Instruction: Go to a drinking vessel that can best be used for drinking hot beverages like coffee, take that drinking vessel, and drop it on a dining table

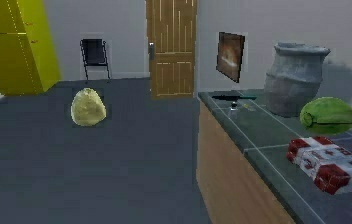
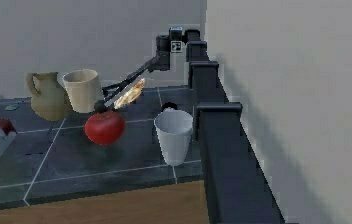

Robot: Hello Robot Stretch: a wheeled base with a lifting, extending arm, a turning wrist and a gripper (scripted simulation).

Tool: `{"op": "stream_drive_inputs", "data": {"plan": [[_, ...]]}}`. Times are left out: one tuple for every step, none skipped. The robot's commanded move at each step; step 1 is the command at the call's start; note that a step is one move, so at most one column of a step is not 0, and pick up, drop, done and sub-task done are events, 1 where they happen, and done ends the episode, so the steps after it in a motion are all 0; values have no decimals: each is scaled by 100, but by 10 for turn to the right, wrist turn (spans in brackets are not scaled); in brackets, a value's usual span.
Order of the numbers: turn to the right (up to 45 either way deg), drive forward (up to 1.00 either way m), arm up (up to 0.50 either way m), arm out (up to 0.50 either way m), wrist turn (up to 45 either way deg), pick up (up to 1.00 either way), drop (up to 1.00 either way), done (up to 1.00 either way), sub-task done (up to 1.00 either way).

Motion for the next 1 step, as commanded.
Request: {"op": "stream_drive_inputs", "data": {"plan": [[0, 0, 0, 0, -240, 0, 0, 0, 0]]}}
